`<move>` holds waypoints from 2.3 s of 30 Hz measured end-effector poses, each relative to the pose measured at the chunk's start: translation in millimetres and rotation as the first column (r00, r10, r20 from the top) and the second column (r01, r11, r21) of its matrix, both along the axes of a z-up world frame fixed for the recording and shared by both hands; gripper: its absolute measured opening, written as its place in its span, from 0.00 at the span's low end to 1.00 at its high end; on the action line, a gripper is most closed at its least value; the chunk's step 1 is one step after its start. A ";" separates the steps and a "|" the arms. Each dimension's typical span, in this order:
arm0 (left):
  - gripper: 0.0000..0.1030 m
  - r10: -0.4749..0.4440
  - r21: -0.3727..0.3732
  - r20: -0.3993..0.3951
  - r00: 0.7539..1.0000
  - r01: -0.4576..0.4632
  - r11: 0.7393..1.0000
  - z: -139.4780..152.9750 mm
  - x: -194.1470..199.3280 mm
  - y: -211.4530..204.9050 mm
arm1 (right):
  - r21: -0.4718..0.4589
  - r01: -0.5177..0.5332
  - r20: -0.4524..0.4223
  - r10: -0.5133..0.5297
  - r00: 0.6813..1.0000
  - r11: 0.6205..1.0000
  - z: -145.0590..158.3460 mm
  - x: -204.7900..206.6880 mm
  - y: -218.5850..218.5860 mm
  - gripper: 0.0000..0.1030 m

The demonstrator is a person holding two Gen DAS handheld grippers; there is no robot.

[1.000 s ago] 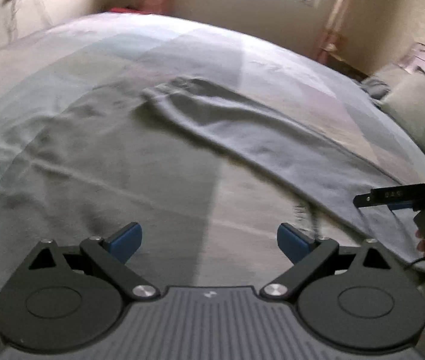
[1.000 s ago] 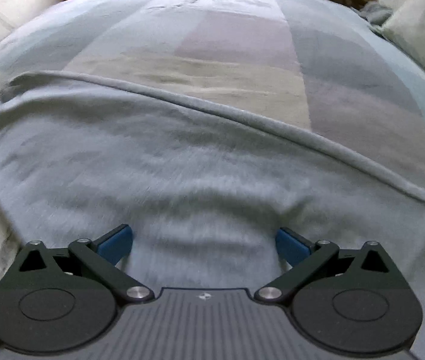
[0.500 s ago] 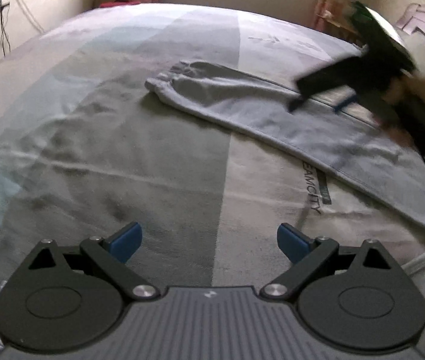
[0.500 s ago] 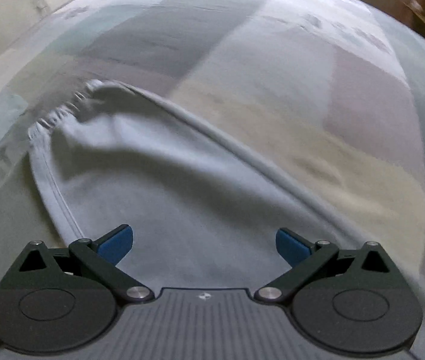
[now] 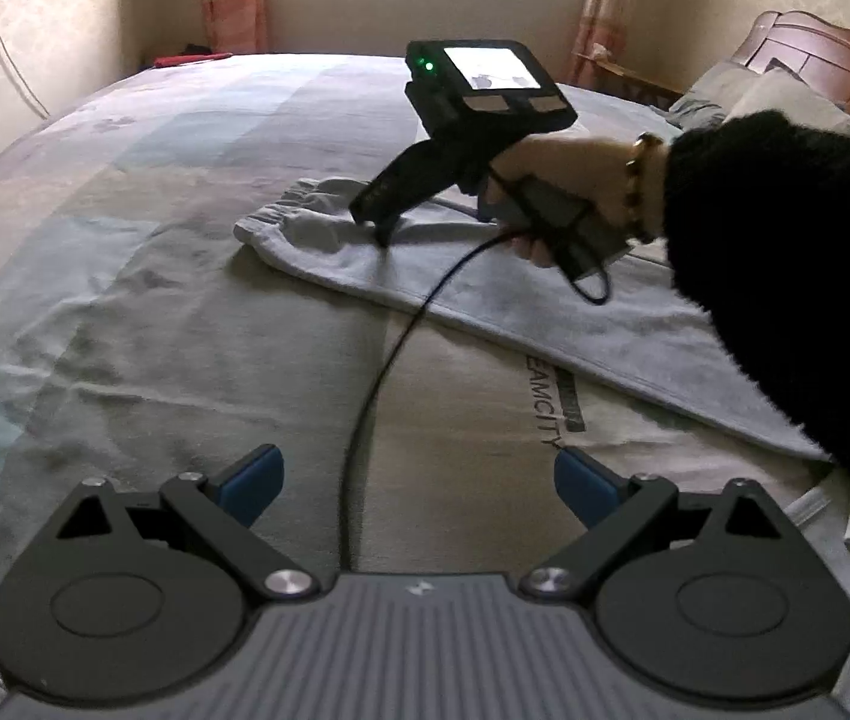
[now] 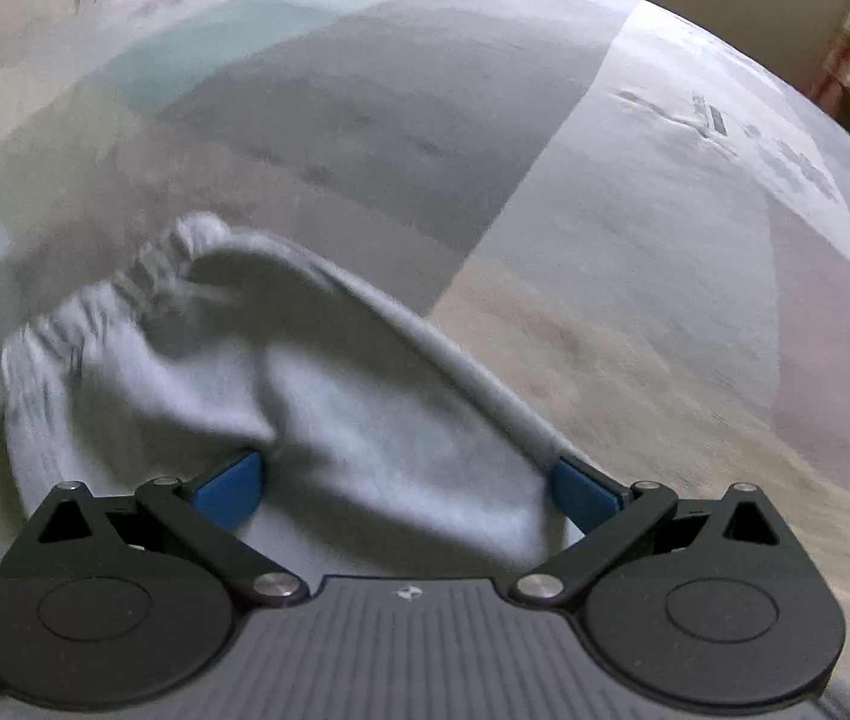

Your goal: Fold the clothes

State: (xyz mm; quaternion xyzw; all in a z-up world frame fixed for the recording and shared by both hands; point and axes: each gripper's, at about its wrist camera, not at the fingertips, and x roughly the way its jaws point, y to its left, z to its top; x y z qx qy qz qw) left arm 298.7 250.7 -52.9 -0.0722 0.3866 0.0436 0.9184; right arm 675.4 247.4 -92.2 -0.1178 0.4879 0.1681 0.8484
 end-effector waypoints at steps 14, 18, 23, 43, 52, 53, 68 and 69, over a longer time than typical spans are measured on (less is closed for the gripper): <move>0.94 -0.023 -0.046 0.062 0.998 0.026 0.999 12.2 -7.4 -3.6 | -0.101 0.071 0.086 -0.062 0.994 0.992 5.9 -12.8 -12.6 1.00; 0.94 -0.034 -0.052 0.064 0.997 0.037 0.998 11.6 -6.7 -5.2 | -0.011 0.088 0.076 -0.087 0.993 0.996 -0.4 -0.8 -2.6 1.00; 0.94 -0.037 -0.054 0.060 0.998 0.040 0.998 12.0 -6.4 -6.8 | 0.015 0.053 0.125 -0.054 0.991 0.998 -2.6 12.9 12.0 1.00; 0.94 -0.073 -0.097 0.096 0.993 0.082 0.992 17.7 -9.3 -8.2 | 0.083 -0.048 0.168 0.034 0.985 0.995 1.1 -27.2 45.5 1.00; 0.94 -0.085 -0.104 0.112 0.990 0.097 0.990 20.1 -10.5 -10.0 | 0.254 0.084 0.007 -0.088 0.996 0.964 10.6 -56.6 -15.5 1.00; 0.94 -0.089 -0.103 0.114 0.989 0.101 0.990 20.2 -10.8 -11.4 | 0.257 0.090 0.018 -0.098 0.995 0.962 8.7 -60.3 -13.7 1.00; 0.94 -0.106 -0.121 0.116 0.988 0.120 0.985 21.7 -8.0 -16.4 | 0.146 -0.126 0.203 0.095 0.975 0.981 18.7 -76.0 30.9 1.00; 0.94 -0.113 -0.121 0.123 0.986 0.128 0.984 24.3 -9.3 -18.6 | 0.128 -0.112 0.213 0.083 0.974 0.985 23.8 -77.7 19.8 1.00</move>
